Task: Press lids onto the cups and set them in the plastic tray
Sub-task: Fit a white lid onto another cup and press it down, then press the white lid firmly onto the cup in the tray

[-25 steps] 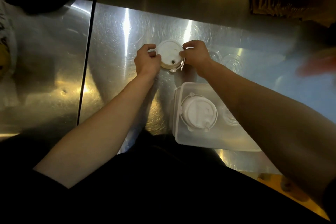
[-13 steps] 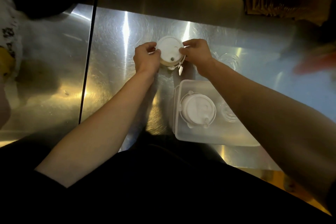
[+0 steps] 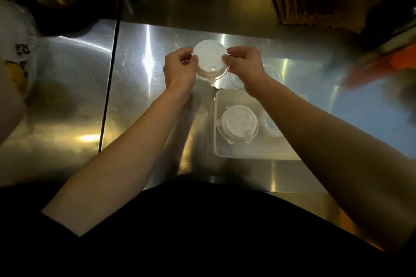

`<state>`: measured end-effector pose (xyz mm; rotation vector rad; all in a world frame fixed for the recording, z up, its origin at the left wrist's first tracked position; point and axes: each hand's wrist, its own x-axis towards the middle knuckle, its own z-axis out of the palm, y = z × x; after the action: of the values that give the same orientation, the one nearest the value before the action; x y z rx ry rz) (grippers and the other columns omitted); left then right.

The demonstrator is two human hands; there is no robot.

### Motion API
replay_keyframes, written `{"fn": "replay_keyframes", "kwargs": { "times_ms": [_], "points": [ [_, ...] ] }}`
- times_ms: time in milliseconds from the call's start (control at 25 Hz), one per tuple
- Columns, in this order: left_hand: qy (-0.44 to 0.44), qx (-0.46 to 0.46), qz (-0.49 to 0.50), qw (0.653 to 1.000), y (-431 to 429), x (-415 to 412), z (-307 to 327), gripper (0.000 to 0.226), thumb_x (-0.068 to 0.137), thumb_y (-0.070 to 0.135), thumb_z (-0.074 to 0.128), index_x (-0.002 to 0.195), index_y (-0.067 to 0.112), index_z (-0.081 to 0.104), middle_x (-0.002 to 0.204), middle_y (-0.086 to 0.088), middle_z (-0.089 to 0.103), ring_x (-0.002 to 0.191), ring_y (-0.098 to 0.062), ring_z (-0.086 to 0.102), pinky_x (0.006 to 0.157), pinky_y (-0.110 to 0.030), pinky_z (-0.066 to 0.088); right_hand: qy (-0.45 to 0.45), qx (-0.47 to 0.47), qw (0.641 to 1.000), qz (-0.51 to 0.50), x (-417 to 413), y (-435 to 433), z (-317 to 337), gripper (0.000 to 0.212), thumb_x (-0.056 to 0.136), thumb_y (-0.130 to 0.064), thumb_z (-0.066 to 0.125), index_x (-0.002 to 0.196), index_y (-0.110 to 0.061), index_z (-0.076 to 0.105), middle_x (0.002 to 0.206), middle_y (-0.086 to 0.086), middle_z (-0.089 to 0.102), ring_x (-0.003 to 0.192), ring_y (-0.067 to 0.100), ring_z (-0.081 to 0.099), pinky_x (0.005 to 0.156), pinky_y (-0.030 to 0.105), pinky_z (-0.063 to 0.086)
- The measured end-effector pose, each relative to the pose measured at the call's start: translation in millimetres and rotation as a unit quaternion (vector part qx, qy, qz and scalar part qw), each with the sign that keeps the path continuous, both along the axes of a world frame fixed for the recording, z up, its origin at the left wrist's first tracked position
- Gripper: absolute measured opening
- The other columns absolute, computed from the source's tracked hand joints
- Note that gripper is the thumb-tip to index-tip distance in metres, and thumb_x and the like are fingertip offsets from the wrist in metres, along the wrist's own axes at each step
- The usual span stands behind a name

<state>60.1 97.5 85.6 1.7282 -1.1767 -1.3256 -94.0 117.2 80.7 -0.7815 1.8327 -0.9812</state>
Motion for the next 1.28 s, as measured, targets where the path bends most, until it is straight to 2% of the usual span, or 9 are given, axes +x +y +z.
{"fn": "replay_keyframes", "kwargs": {
  "times_ms": [80,360,680,840,1000,1120,1280],
  "points": [
    [0.01,-0.012,-0.013,1.0,8.7,0.5,3.9,0.028,0.093,0.017,0.062,0.12,0.017,0.065,0.121,0.001,0.066,0.104,-0.01,0.061,0.096,-0.027,0.052,-0.004,-0.013,1.0,-0.014,-0.2,12.9,7.3,0.017,0.085,-0.009,0.07,0.101,-0.009,0.065,0.093,0.006,0.068,0.094,0.025,0.068,0.09,0.04,0.058],
    [0.017,-0.044,-0.049,0.998,38.6,-8.7,16.5,0.029,0.092,0.021,0.064,0.12,0.017,0.066,0.119,0.004,0.067,0.099,-0.006,0.061,0.087,-0.017,0.05,0.014,-0.035,0.997,-0.06,-8.5,55.0,16.8,0.026,0.086,-0.015,0.07,0.11,-0.007,0.067,0.091,0.0,0.07,0.087,0.016,0.069,0.083,0.035,0.061],
    [0.021,-0.055,-0.004,0.998,85.0,-32.4,25.9,0.027,0.092,0.021,0.064,0.119,0.019,0.066,0.12,0.001,0.067,0.104,-0.012,0.063,0.095,-0.03,0.054,-0.01,-0.064,0.997,-0.038,-32.7,89.0,24.4,0.015,0.085,-0.016,0.071,0.099,-0.018,0.067,0.091,-0.001,0.07,0.09,0.017,0.069,0.079,0.03,0.059],
    [0.031,-0.039,0.025,0.998,105.2,-45.0,22.6,0.029,0.091,0.017,0.065,0.119,0.014,0.066,0.12,-0.004,0.067,0.109,-0.018,0.065,0.096,-0.039,0.055,-0.035,-0.065,0.997,-0.018,-49.1,102.9,20.8,0.019,0.085,-0.014,0.071,0.103,-0.013,0.068,0.097,0.006,0.07,0.097,0.023,0.068,0.085,0.035,0.059],
    [0.038,-0.034,0.055,0.997,118.8,-47.6,18.4,0.029,0.089,0.014,0.065,0.117,0.011,0.067,0.113,-0.002,0.069,0.105,-0.016,0.066,0.096,-0.039,0.055,-0.043,-0.05,0.998,0.005,-52.8,113.1,17.9,0.026,0.085,-0.012,0.071,0.11,-0.006,0.068,0.103,0.012,0.071,0.093,0.021,0.068,0.088,0.038,0.058],
    [0.043,-0.024,0.059,0.997,128.0,-44.2,14.3,0.026,0.086,0.013,0.066,0.113,0.014,0.069,0.104,0.004,0.07,0.101,-0.014,0.067,0.094,-0.039,0.055,-0.046,-0.039,0.998,0.015,-51.4,121.8,14.0,0.027,0.085,-0.012,0.07,0.111,-0.007,0.068,0.101,0.009,0.071,0.093,0.02,0.068,0.09,0.039,0.057],
    [0.035,-0.001,0.037,0.999,141.3,-37.0,8.5,0.027,0.087,0.015,0.067,0.114,0.015,0.067,0.11,0.0,0.069,0.102,-0.015,0.067,0.094,-0.039,0.056,-0.04,-0.022,0.999,-0.002,-44.6,131.1,6.2,0.026,0.085,-0.011,0.07,0.11,-0.007,0.068,0.105,0.012,0.071,0.101,0.025,0.067,0.097,0.046,0.054]
  ]
}}
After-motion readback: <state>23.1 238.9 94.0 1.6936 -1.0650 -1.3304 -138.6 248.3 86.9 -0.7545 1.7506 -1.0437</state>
